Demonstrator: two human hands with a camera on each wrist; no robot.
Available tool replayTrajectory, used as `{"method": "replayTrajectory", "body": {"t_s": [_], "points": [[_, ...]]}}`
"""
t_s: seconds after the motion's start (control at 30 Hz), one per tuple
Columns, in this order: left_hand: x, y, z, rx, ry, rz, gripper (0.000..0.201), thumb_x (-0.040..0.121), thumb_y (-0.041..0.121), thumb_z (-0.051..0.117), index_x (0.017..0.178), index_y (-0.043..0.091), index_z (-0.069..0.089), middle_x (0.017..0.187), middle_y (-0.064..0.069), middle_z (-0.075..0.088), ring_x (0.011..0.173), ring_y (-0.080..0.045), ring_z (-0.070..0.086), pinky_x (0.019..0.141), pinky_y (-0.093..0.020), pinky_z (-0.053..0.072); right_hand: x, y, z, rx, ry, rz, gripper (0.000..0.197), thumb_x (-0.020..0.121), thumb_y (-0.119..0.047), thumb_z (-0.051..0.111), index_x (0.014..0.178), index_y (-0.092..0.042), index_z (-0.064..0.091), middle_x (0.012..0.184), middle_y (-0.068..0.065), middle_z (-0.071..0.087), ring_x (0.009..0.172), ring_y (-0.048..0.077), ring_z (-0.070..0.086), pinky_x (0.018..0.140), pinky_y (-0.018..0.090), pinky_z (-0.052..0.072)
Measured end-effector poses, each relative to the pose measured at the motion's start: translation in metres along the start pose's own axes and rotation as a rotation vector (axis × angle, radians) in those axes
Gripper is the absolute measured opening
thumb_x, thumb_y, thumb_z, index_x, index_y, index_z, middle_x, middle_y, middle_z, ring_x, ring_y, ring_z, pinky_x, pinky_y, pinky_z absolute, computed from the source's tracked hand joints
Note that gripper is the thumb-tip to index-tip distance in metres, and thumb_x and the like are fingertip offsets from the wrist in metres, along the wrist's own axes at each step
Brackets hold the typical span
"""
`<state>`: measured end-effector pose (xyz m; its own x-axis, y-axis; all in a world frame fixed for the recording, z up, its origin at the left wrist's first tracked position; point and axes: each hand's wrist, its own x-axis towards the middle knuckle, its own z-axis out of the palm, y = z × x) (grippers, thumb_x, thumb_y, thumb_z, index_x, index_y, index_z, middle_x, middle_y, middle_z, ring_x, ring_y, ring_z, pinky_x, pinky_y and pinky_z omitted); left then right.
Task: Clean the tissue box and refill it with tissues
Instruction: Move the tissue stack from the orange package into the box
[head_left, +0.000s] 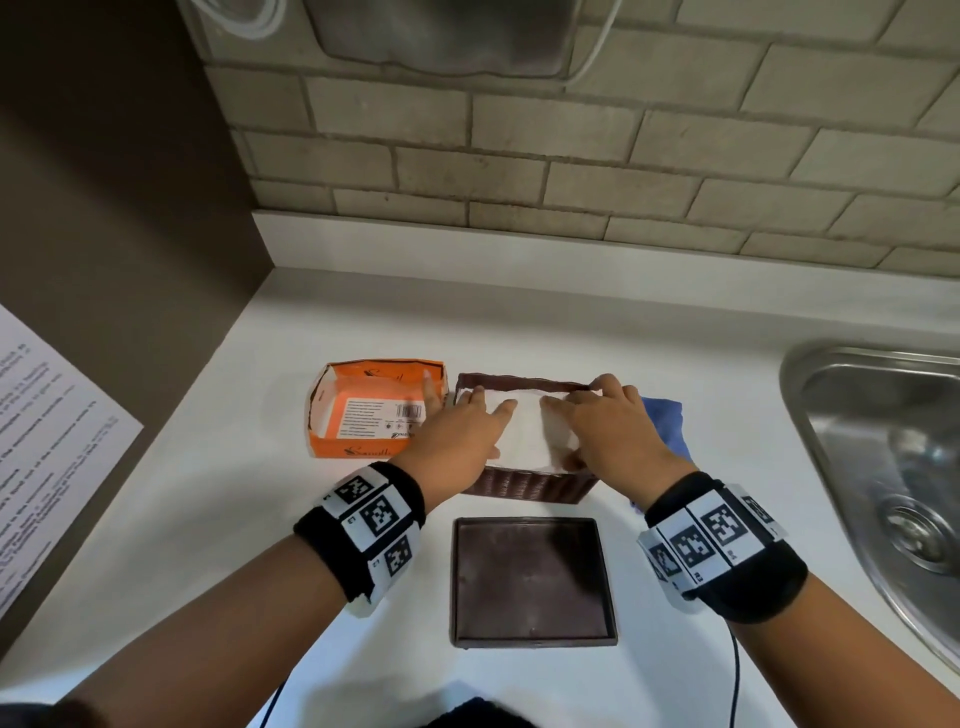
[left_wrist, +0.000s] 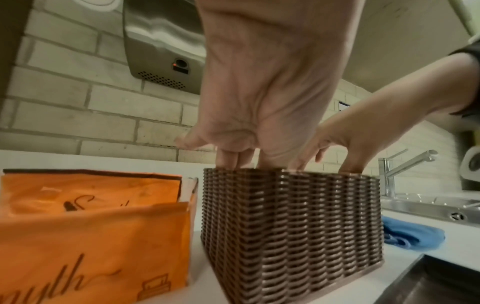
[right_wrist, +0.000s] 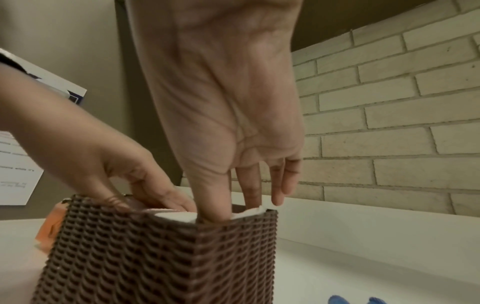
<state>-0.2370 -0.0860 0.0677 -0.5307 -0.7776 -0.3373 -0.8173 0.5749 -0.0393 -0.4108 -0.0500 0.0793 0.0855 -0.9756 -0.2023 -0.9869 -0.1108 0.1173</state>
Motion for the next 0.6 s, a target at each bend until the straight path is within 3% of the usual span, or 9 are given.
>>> {"method": "replayTrajectory", "body": {"t_s": [0.1, 0.17, 0.2, 0.27, 0.33, 0.4, 0.43, 0.53, 0.6], "points": [[0.002, -0.002, 0.003, -0.025, 0.001, 0.004, 0.074, 0.095, 0.005, 0.049, 0.154, 0.024, 0.008, 0.159, -0.025, 0.013, 0.147, -0.041, 0.017, 0.107, -0.069, -0.015, 0.001, 0.0, -0.001, 0.018, -0.025, 0.023, 0.07, 0.08, -0.03, 0.069, 0.142, -0.027, 0.037, 0.131, -0.001, 0.057, 0.12, 0.027, 0.038, 0.098, 0.037, 0.034], [-0.002, -0.003, -0.002, -0.103, 0.025, 0.019, 0.064, 0.099, 0.017, 0.049, 0.153, 0.025, 0.015, 0.161, -0.018, 0.013, 0.147, -0.038, 0.019, 0.112, -0.063, -0.011, -0.004, 0.0, -0.006, 0.06, -0.038, 0.032, 0.074, 0.081, -0.032, 0.069, 0.144, -0.027, 0.033, 0.137, -0.001, 0.053, 0.124, 0.028, 0.037, 0.1, 0.038, 0.033], [-0.006, -0.005, -0.004, -0.173, 0.076, 0.033, 0.058, 0.101, 0.024, 0.047, 0.152, 0.024, 0.022, 0.162, -0.014, 0.015, 0.146, -0.035, 0.022, 0.116, -0.058, -0.006, -0.01, 0.0, -0.011, 0.088, -0.012, 0.041, 0.073, 0.082, -0.035, 0.068, 0.145, -0.027, 0.032, 0.139, -0.001, 0.05, 0.126, 0.028, 0.036, 0.101, 0.038, 0.033], [-0.022, -0.009, -0.005, -0.384, 0.284, 0.054, 0.045, 0.102, 0.029, 0.044, 0.146, 0.021, 0.039, 0.157, -0.006, 0.031, 0.14, -0.027, 0.037, 0.118, -0.042, 0.016, -0.031, 0.0, -0.021, 0.223, 0.179, 0.043, 0.058, 0.086, -0.036, 0.063, 0.14, -0.026, 0.042, 0.131, 0.0, 0.056, 0.118, 0.026, 0.045, 0.097, 0.034, 0.037], [-0.044, -0.014, 0.006, -0.566, 0.559, 0.068, 0.03, 0.1, 0.024, 0.048, 0.127, 0.018, 0.059, 0.134, -0.001, 0.057, 0.119, -0.019, 0.055, 0.1, -0.029, 0.04, -0.061, -0.001, -0.023, 0.433, 0.369, 0.065, 0.029, 0.091, -0.033, 0.057, 0.117, -0.022, 0.062, 0.099, -0.002, 0.066, 0.089, 0.018, 0.055, 0.076, 0.021, 0.043], [-0.066, -0.016, 0.024, -0.585, 0.673, 0.031, 0.015, 0.098, 0.021, 0.051, 0.104, 0.017, 0.064, 0.102, 0.001, 0.065, 0.091, -0.017, 0.061, 0.078, -0.027, 0.049, -0.089, -0.002, -0.007, 0.523, 0.295, 0.157, 0.02, 0.093, -0.035, 0.052, 0.097, -0.02, 0.064, 0.08, -0.005, 0.063, 0.066, 0.008, 0.052, 0.06, 0.015, 0.039], [-0.076, -0.016, 0.035, -0.575, 0.614, -0.017, 0.013, 0.098, 0.023, 0.05, 0.099, 0.017, 0.062, 0.096, 0.002, 0.064, 0.083, -0.015, 0.059, 0.073, -0.029, 0.051, -0.099, -0.003, 0.008, 0.517, 0.177, 0.213, 0.023, 0.094, -0.039, 0.05, 0.095, -0.019, 0.062, 0.082, -0.004, 0.065, 0.067, 0.01, 0.056, 0.06, 0.021, 0.042], [-0.088, -0.01, 0.07, -0.477, 0.166, -0.176, 0.025, 0.098, 0.038, 0.046, 0.103, 0.019, 0.061, 0.1, 0.004, 0.068, 0.086, -0.015, 0.062, 0.078, -0.03, 0.051, -0.114, -0.01, 0.057, 0.44, -0.174, 0.365, 0.037, 0.094, -0.047, 0.047, 0.103, -0.012, 0.053, 0.103, 0.009, 0.067, 0.096, 0.028, 0.064, 0.073, 0.034, 0.044], [-0.089, -0.003, 0.087, -0.425, 0.029, -0.172, 0.029, 0.098, 0.041, 0.045, 0.102, 0.017, 0.062, 0.101, -0.001, 0.07, 0.091, -0.02, 0.064, 0.076, -0.032, 0.049, -0.115, -0.017, 0.071, 0.537, -0.199, 0.386, 0.029, 0.095, -0.042, 0.048, 0.089, -0.014, 0.044, 0.094, 0.008, 0.061, 0.097, 0.032, 0.061, 0.067, 0.033, 0.037]]}}
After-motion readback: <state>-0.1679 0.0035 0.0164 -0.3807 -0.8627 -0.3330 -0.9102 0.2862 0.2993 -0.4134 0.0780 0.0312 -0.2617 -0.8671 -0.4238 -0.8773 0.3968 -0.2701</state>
